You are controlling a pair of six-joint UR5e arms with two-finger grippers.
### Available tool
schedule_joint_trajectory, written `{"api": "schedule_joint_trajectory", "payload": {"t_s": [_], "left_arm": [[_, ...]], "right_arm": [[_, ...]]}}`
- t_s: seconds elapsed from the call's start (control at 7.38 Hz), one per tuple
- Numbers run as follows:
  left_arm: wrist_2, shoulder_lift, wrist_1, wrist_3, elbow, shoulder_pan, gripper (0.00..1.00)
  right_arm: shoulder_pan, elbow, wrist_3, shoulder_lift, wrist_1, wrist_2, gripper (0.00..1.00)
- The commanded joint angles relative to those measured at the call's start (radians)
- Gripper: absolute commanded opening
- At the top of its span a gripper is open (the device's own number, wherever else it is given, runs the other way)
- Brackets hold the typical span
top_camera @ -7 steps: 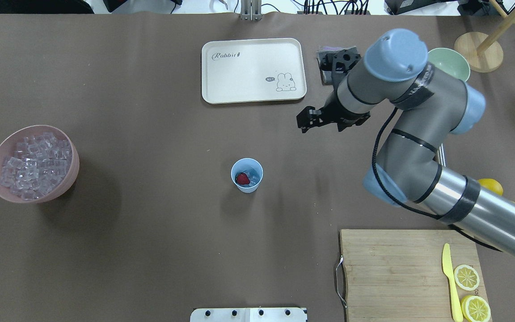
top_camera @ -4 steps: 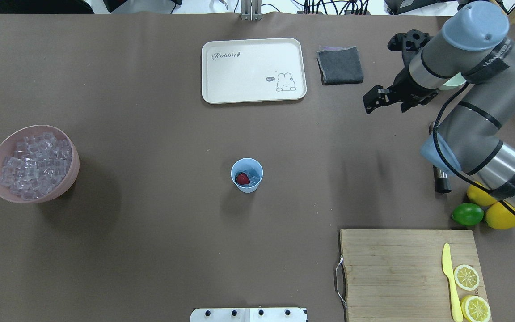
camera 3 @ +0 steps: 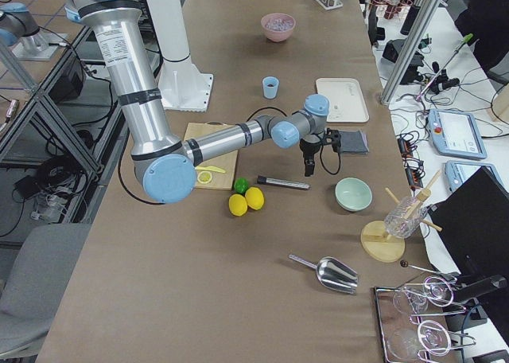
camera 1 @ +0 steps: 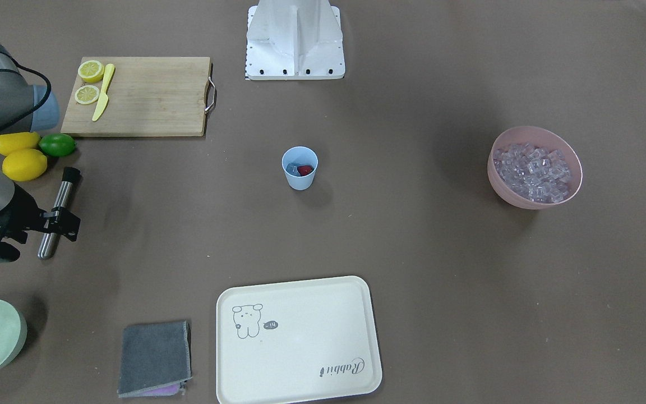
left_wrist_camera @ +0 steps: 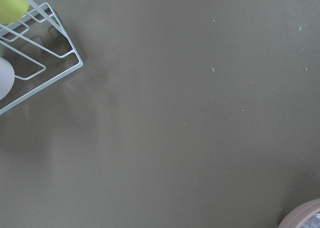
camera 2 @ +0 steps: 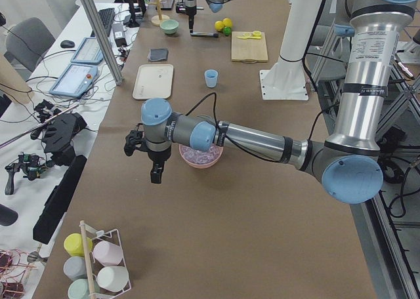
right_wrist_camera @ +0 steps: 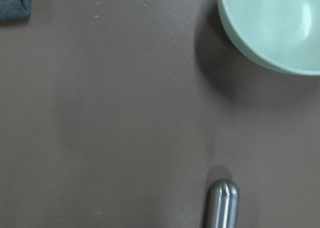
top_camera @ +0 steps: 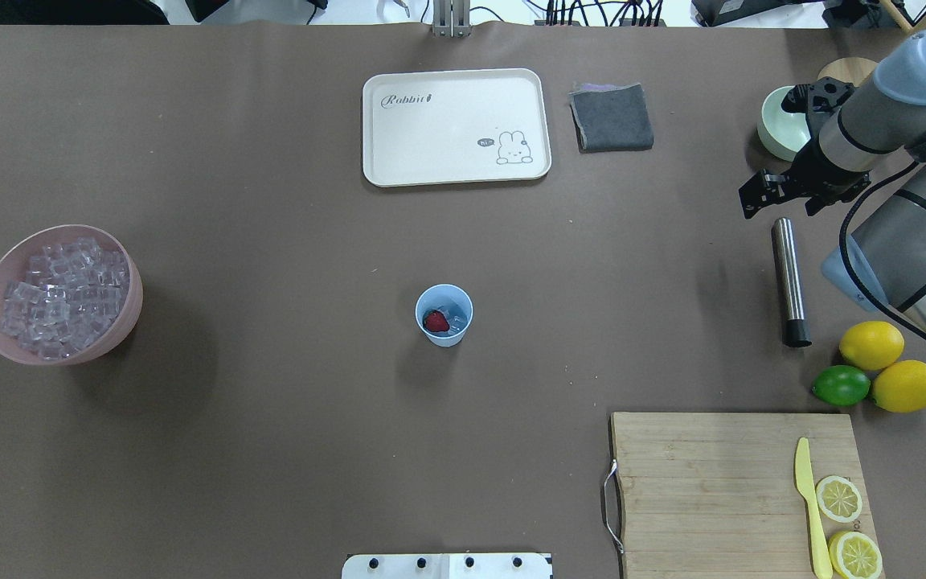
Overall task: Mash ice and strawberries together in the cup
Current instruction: 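Move the right gripper back over the steel muddler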
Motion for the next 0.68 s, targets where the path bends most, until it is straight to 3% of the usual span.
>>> {"api": "schedule_joint_trajectory", "payload": {"t_s": [0.0,0.27,0.54], "left_arm": [[0.001,0.009,0.001,0.0,-0.039,-0.019,0.97],[0.001,0.004,0.001,-0.001,-0.042,-0.019,0.97],[0.001,0.0,0.001,-0.009,-0.042,-0.019,0.97]], "right_arm": [[0.001,-0.075,-0.001,0.003,0.039,0.03,0.79],[0.001,-0.1,-0.002,-0.002,0.039,0.057,0.58],[0.001,-0.132,-0.011,-0.003,0.041,0.064,0.53]]}}
